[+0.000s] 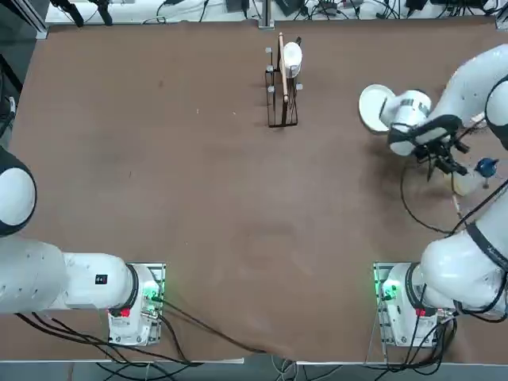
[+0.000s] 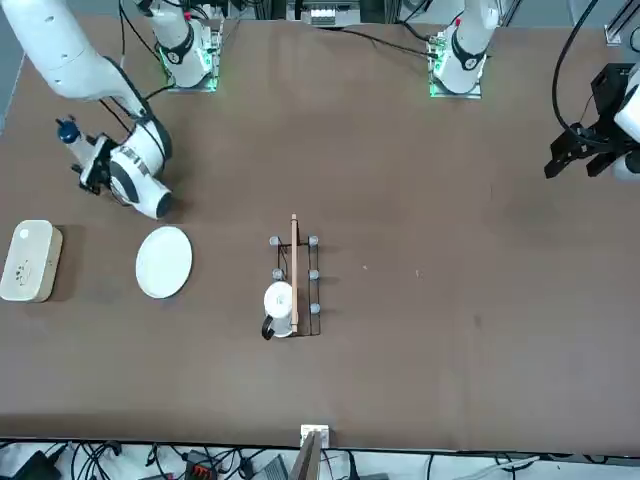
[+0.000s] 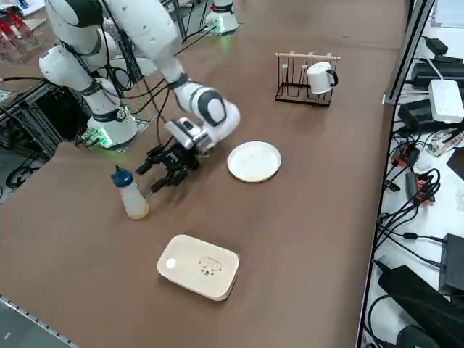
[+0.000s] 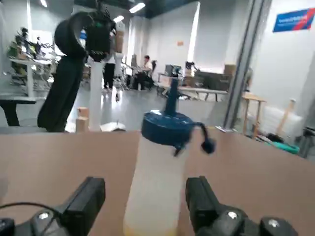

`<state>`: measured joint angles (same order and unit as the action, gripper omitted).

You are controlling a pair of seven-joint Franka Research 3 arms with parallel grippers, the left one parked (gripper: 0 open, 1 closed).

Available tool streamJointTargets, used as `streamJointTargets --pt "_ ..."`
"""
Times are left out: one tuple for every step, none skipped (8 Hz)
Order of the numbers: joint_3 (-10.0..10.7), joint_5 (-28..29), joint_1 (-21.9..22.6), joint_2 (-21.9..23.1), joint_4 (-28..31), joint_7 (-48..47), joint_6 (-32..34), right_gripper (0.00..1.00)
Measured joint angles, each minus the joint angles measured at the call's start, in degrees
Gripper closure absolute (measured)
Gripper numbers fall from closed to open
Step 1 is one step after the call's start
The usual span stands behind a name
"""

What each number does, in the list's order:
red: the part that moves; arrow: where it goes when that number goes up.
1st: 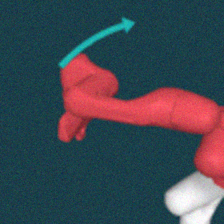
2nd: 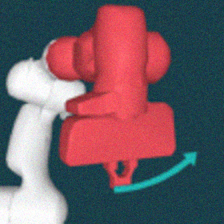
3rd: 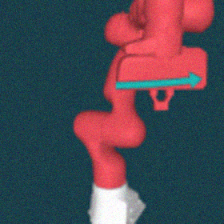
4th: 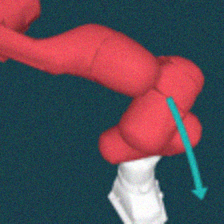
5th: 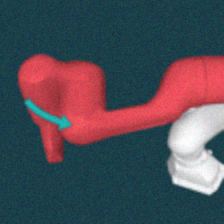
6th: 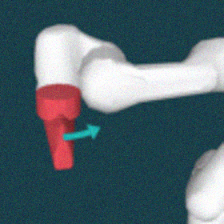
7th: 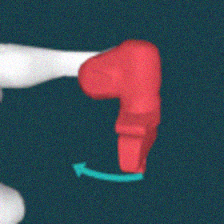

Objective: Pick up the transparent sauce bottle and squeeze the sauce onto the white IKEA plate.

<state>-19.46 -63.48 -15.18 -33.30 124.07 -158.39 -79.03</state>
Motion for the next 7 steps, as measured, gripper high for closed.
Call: streamJointTargets --pt "-3.5 4.3 0.2 0.4 -3.8 0.9 2.2 0.00" --pt "-6.2 7.9 0.3 0.7 -8.2 2.1 3.8 0.00" --pt "-8.4 11.3 0.3 0.9 -13.4 3.7 5.2 0.00" --pt "-10.1 15.1 0.3 0.9 -18.8 6.0 6.3 0.00" --pt "-11.2 19.2 0.4 1.0 -24.4 10.4 6.9 0.00" --pt "-11.7 23.6 0.4 1.1 -29.6 16.2 7.3 0.00" --pt "-11.8 28.1 0.3 1.2 -33.8 22.7 7.5 0.00"
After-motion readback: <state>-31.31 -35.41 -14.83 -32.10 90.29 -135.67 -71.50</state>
